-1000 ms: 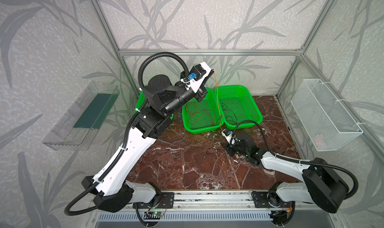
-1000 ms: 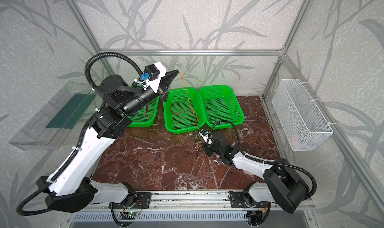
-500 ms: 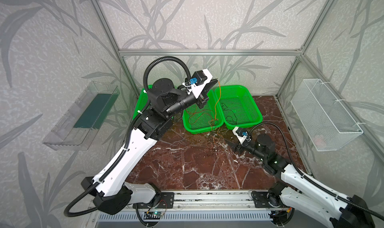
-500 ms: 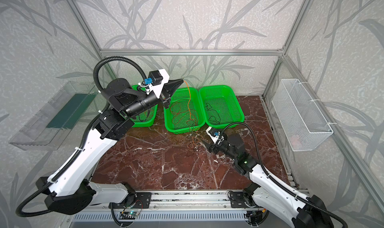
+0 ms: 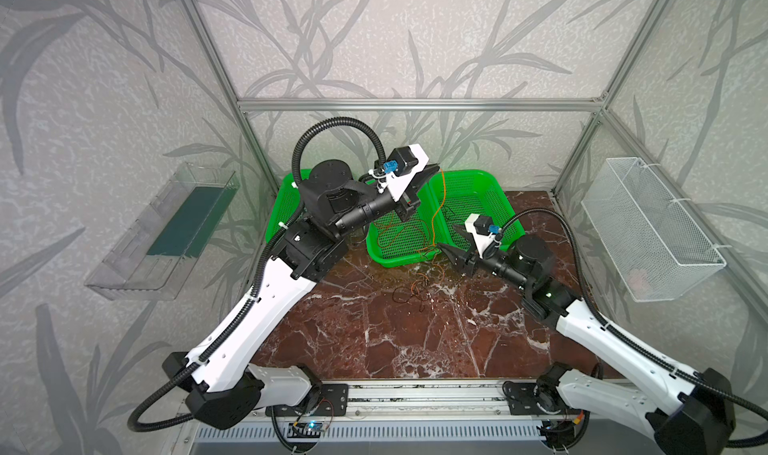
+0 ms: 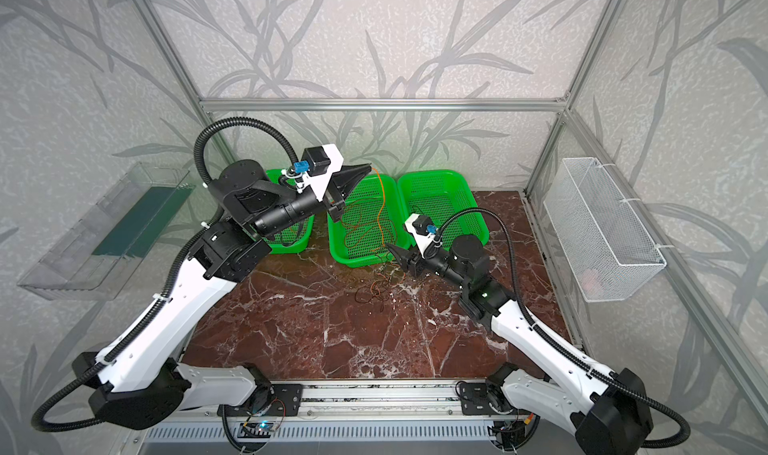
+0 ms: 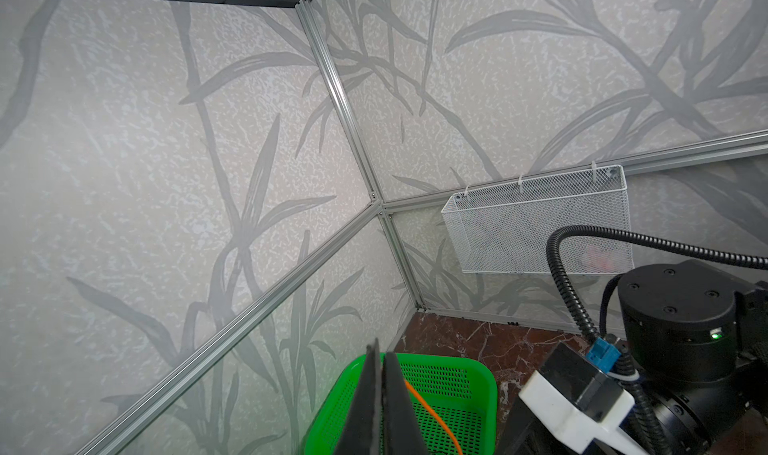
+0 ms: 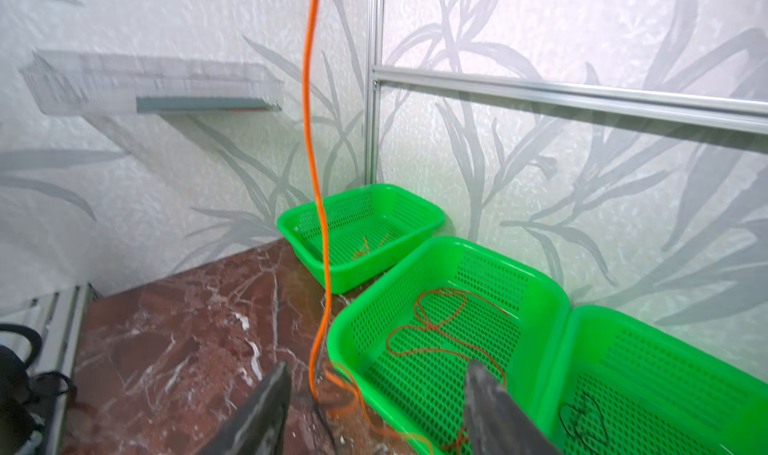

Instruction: Untangle the cables

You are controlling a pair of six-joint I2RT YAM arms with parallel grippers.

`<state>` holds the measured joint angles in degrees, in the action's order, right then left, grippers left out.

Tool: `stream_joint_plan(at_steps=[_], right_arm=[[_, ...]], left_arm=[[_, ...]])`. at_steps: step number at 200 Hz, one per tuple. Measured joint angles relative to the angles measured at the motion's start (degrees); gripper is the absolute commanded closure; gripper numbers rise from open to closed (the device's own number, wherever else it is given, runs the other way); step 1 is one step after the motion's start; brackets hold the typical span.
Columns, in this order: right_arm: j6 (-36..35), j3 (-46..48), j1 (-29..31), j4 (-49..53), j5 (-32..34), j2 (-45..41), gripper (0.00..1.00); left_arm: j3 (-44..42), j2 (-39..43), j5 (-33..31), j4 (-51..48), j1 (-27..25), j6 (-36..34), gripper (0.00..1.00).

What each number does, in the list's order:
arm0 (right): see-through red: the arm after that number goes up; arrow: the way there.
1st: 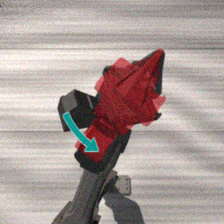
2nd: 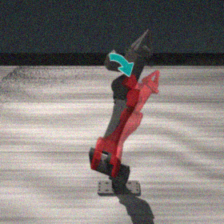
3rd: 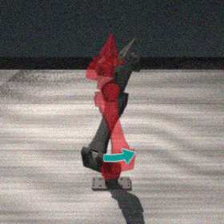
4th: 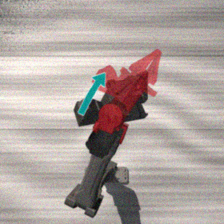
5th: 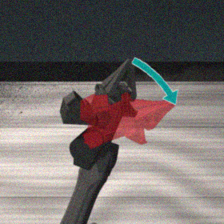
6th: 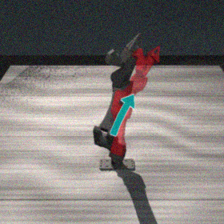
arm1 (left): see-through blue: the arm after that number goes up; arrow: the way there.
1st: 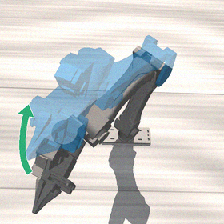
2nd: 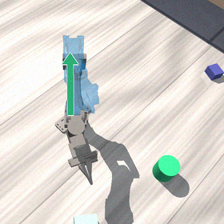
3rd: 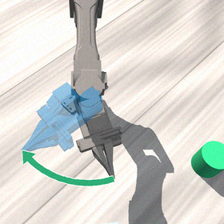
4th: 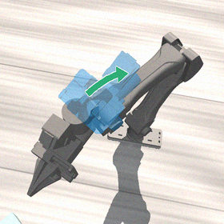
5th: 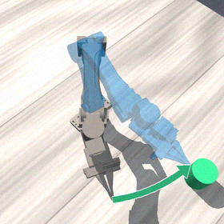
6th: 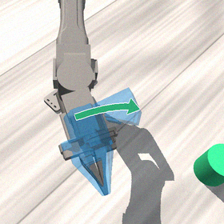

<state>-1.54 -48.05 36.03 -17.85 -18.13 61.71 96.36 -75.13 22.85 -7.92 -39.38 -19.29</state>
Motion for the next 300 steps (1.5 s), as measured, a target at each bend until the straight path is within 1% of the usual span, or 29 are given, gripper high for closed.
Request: stream_joint_plan(at_steps=[9,24,44,67,86,120,154,196,208,216,226,238,245,264,300], right_arm=[[0.6,-1.5,0.5,-0.3,-0.4,1.4,0.44],[1.2,-3.2,1.6,-0.4,-0.4,3.9,0.57],[2.4,-3.7,2.3,-0.2,0.1,6.2,0.69],[3.1,-3.1,2.7,0.2,0.1,7.5,0.79],[3.3,-0.8,2.7,0.0,0.3,7.0,0.84],[3.9,8.0,2.7,-0.8,1.7,4.6,0.85],[4.7,15.7,2.7,-1.8,2.8,4.0,0.84],[4.7,18.2,2.7,-2.4,5.1,5.7,0.86],[4.7,18.9,2.7,-3.2,5.9,6.9,0.84],[4.8,19.6,2.7,-3.6,6.4,7.6,0.79],[5.1,20.5,2.7,-3.7,7.0,8.0,0.69],[5.1,21.2,2.7,-3.6,7.4,7.8,0.51],[5.2,21.3,2.7,-3.4,7.5,7.4,0.45],[4.8,21.0,2.7,-3.0,7.6,3.9,0.41],[4.6,17.8,2.7,-2.0,7.6,-5.7,0.41]], left_arm=[[0.0,0.0,0.0,0.1,-0.2,0.0,1.00],[0.0,0.0,0.0,0.1,-0.5,0.0,1.00],[0.0,-0.1,0.0,0.2,-0.9,-0.1,1.00],[0.4,-0.5,-0.1,0.2,-1.2,-0.2,1.00],[2.0,-1.5,-0.3,0.2,-1.2,-0.2,1.00],[8.0,-4.0,-1.0,-0.3,-1.2,-0.2,1.00],[15.0,-6.6,-2.1,-0.2,-1.2,-0.3,1.00],[23.7,-10.5,-3.5,-0.7,-1.2,-1.2,1.00],[26.1,-11.7,-3.7,-1.0,-1.2,-1.4,1.00],[27.5,-12.3,-3.7,-1.4,-1.2,-1.6,1.00],[28.7,-12.8,-3.7,-1.6,-1.2,-1.7,1.00],[29.2,-12.9,-3.7,-1.9,-1.2,-1.7,1.00],[29.2,-12.9,-3.7,-2.0,-1.2,-1.8,1.00],[28.0,-12.7,-3.7,-2.0,-1.2,-1.9,1.00],[24.1,-12.4,-3.9,-2.0,-1.2,-2.3,1.00]])
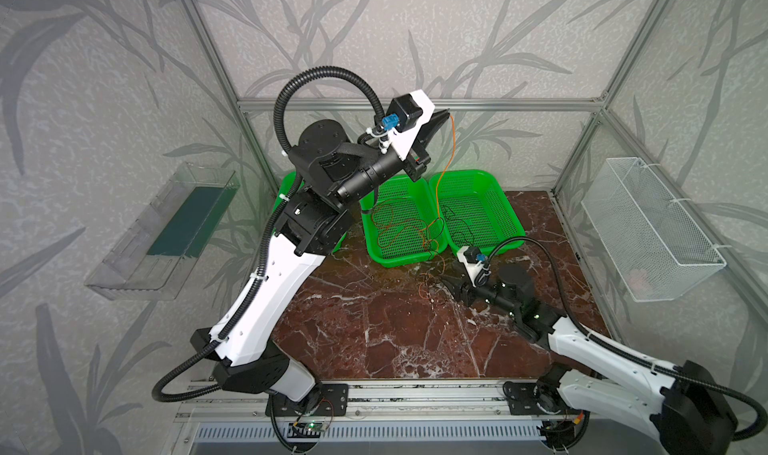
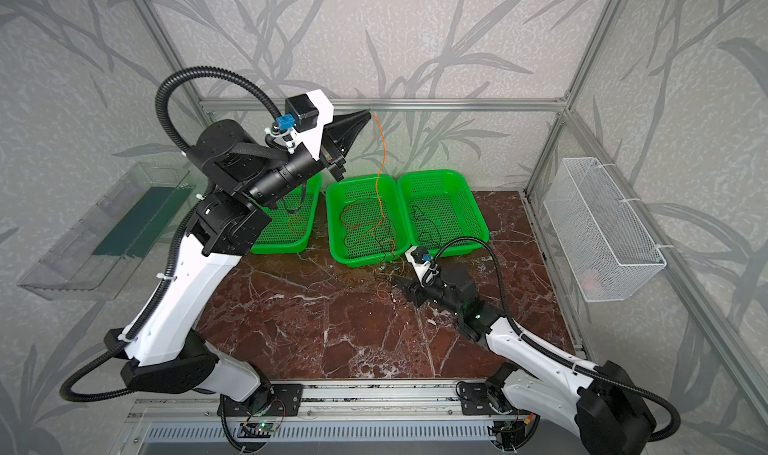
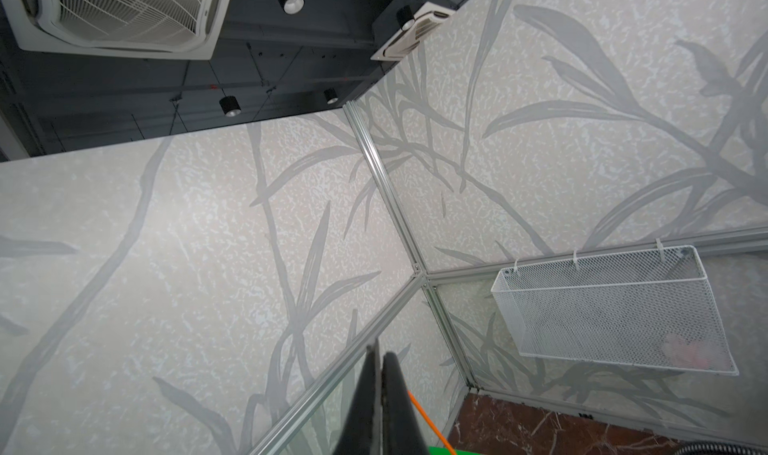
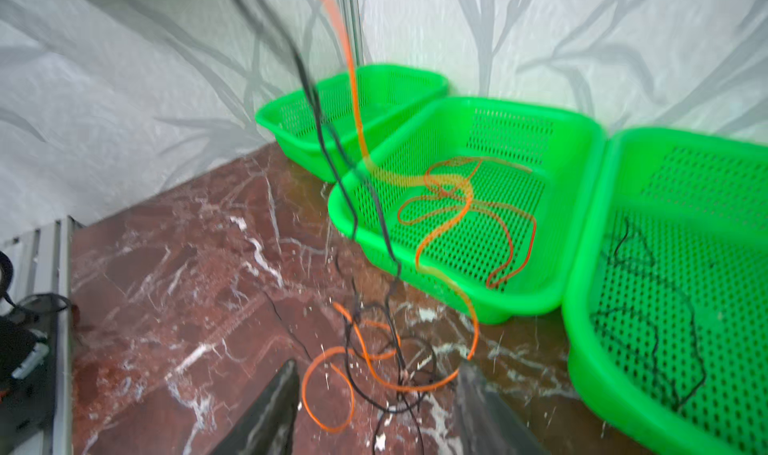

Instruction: Untangle the cables

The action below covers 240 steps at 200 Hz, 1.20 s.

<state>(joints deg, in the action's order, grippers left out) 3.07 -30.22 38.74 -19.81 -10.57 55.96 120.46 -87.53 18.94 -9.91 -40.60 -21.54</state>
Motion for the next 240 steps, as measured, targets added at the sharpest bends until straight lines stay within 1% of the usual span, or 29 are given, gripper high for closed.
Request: stream_joint_plan(at_steps=[19,36,73,136,151,169,188,211,240], right_arm=[[0.8,-2.5,0.0,-0.1,-0.4,-3.5,0.42],[1.9,-5.1,0.0,0.1,-1.0,-4.2,0.43],[3.6,-9.5,0.0,1.7,-0.8,-1.7,0.46],[3.8,-12.1,-0.5,6.3,5.0,2.2,0.53],[4.1,-12.6,-0.8,6.3,4.8,2.7,0.54],[4.7,-13.2,-1.0,5.8,2.8,3.6,0.53],[5.3,-13.4,-1.0,5.3,1.2,4.4,0.56],[6.0,-13.4,-1.0,4.8,0.4,5.1,0.66],[6.6,-13.5,-1.0,4.1,0.0,5.1,0.86]], left_arm=[[-2.1,0.0,-0.3,0.0,0.0,-0.3,1.00],[-4.1,0.1,-0.5,0.1,0.0,-0.4,1.00],[-6.8,0.9,-0.3,0.2,0.0,-0.1,1.00],[-9.0,3.6,0.7,1.6,-0.6,0.7,1.00],[-9.4,4.0,0.8,1.9,-0.9,0.7,1.00],[-10.0,4.3,0.9,2.4,-1.2,0.7,1.00],[-10.4,4.3,0.9,2.7,-1.4,0.8,1.00],[-10.9,4.3,0.9,2.8,-1.7,0.8,1.00],[-11.6,4.3,0.8,3.1,-2.0,0.7,1.00]])
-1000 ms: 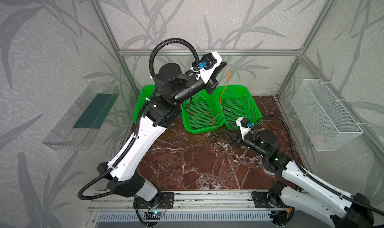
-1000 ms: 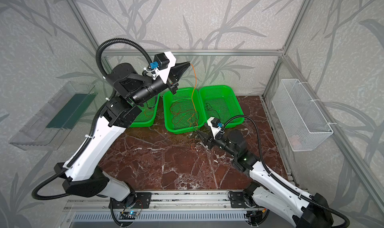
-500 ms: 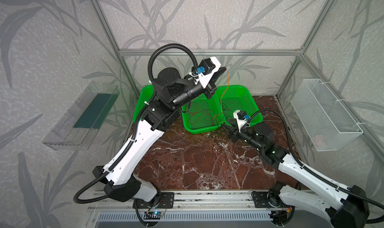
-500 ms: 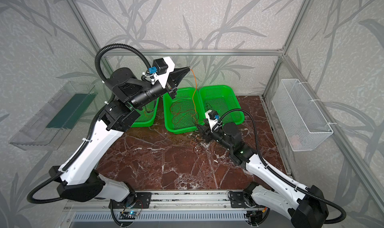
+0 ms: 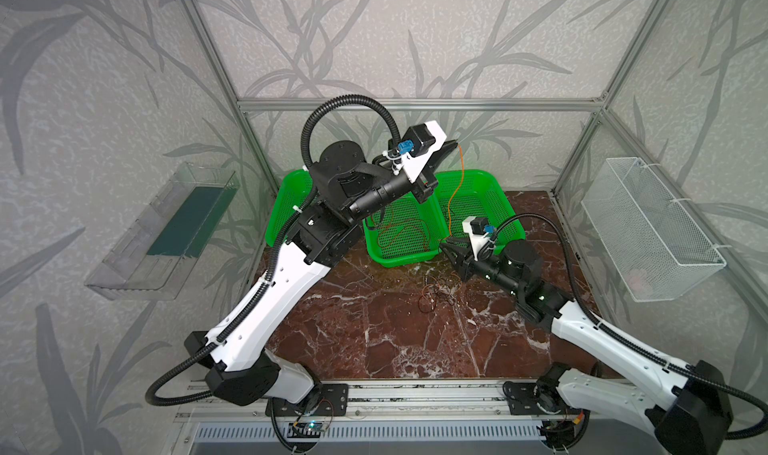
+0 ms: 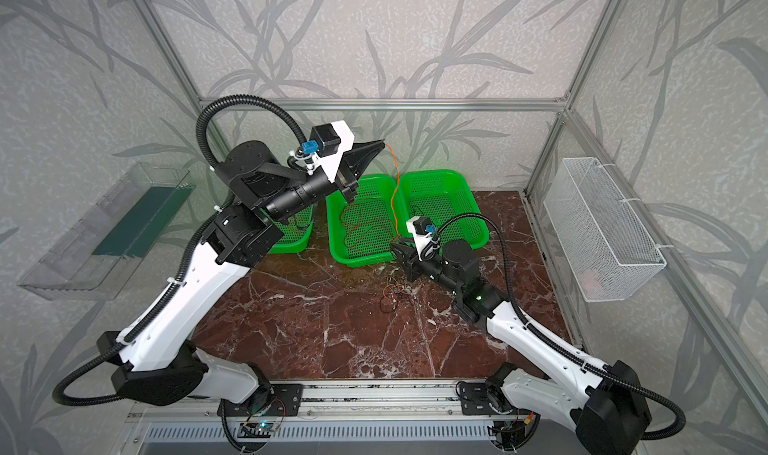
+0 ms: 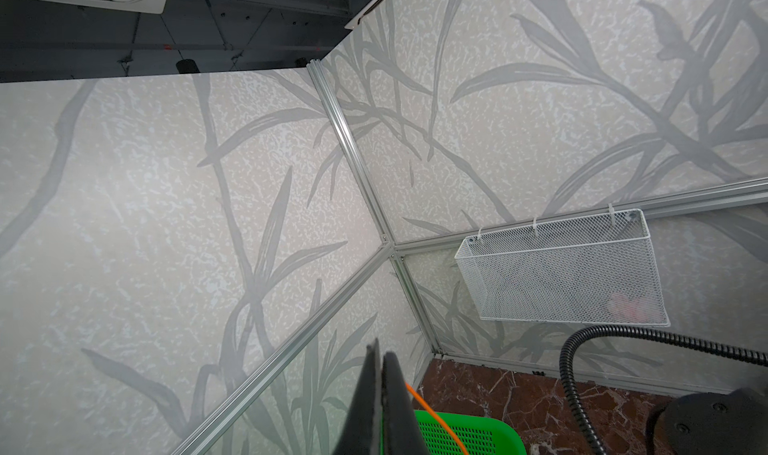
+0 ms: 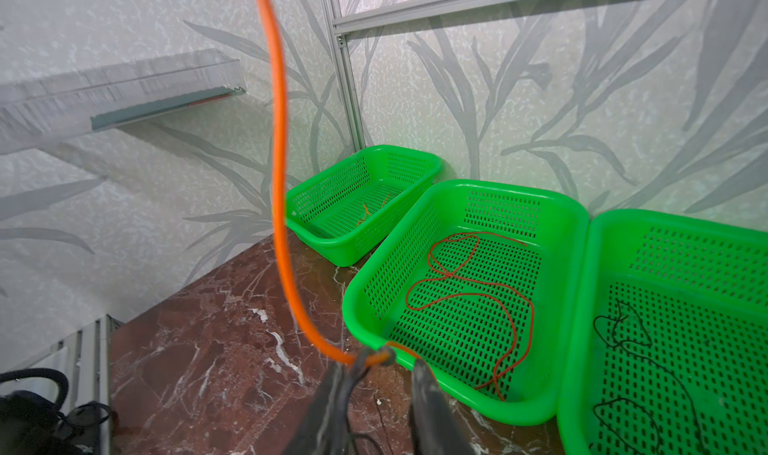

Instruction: Untangle the cables

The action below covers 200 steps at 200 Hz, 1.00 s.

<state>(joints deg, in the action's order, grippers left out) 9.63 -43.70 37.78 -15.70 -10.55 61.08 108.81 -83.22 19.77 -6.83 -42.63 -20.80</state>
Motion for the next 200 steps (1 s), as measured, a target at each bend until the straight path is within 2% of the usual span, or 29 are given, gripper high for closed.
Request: stream_joint_plan(at_steps=[23,57,84,130,200], right_arm=[[0.0,-0.2,0.0,-0.1,0.0,0.0,1.00],[-0.3,0.2,-0.5,1.9,1.1,-1.5,1.00],[-0.4,2.3,-3.5,4.5,1.0,-6.0,1.00],[-0.9,5.7,-9.9,10.2,-0.9,-12.5,1.00],[0.0,9.5,-21.9,20.4,-4.2,-14.3,1.00]], left_arm=[[-0.6,0.3,-0.3,0.0,-0.1,-0.2,1.00],[-0.8,1.4,-2.3,-0.2,0.0,-1.7,1.00],[-1.5,3.5,-4.0,-0.9,1.3,-2.8,1.00],[-2.6,6.9,-5.2,-1.5,7.1,-2.6,1.00],[-5.4,10.5,-8.3,-1.2,15.3,-2.6,1.00]])
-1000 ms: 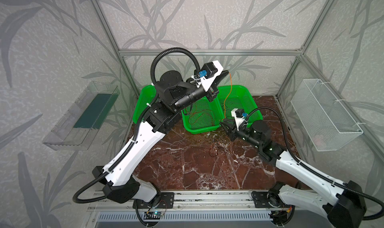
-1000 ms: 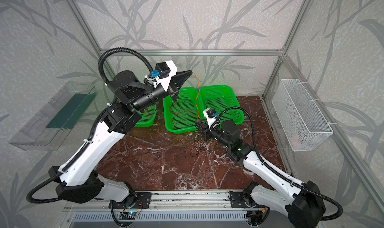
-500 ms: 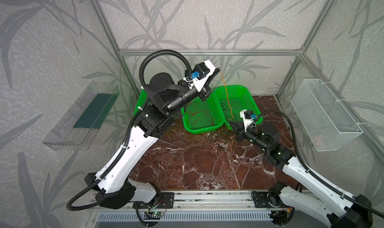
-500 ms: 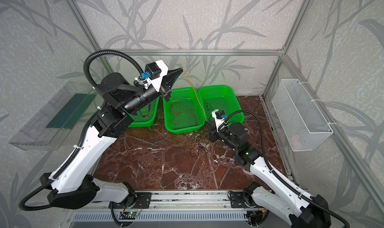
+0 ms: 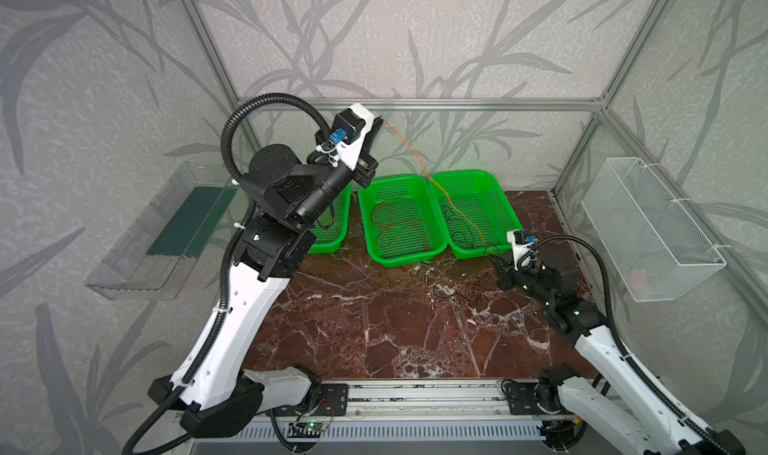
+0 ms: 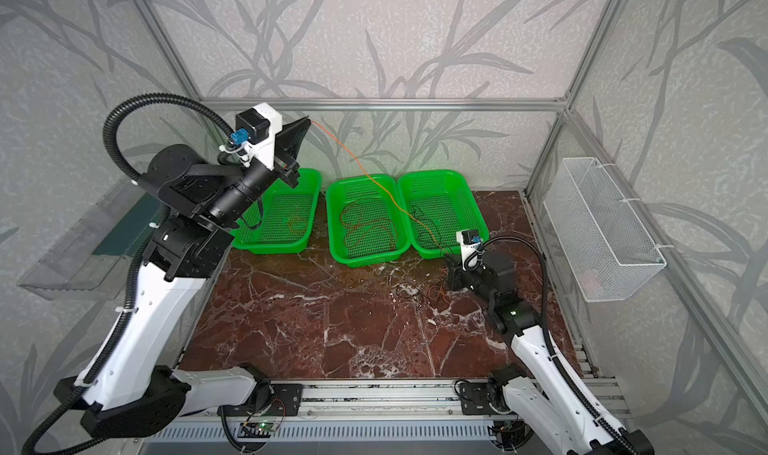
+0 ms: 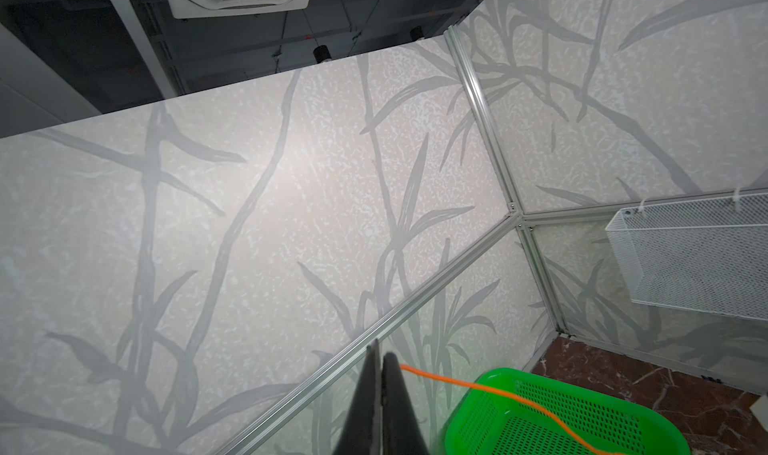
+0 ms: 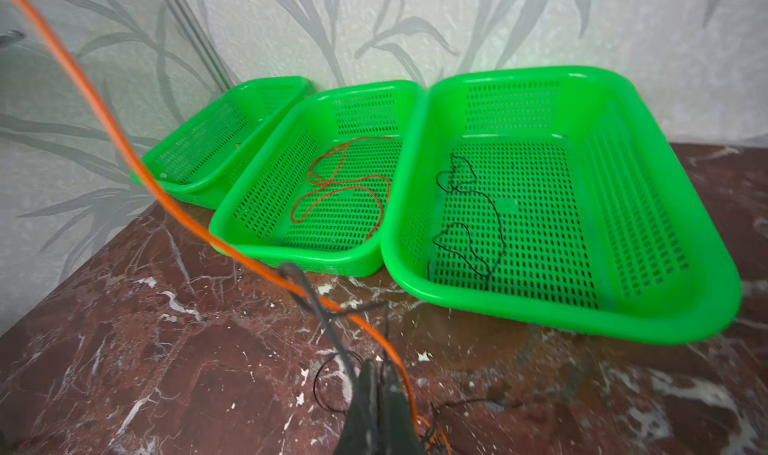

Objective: Untangle the cables
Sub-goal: 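Carry the orange wire over the basket nearest the left arm and release it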

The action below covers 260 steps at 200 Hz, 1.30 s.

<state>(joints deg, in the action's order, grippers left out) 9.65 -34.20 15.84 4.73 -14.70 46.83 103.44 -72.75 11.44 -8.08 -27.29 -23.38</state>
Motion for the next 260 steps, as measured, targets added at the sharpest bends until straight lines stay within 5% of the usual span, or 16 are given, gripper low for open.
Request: stream_joint_plan(at_steps=[121,260], right_arm=[[-6.5,0.0,-7.0,15.2,5.8,6.7,1.00],[-16.7,-7.1,-14.0,19.6,26.8,26.3,1.00]], left_arm=[[-0.5,1.6,-1.4,0.0,15.4,2.7,1.00],[0.6,3.3,-1.4,0.3,18.4,2.8,1.00]])
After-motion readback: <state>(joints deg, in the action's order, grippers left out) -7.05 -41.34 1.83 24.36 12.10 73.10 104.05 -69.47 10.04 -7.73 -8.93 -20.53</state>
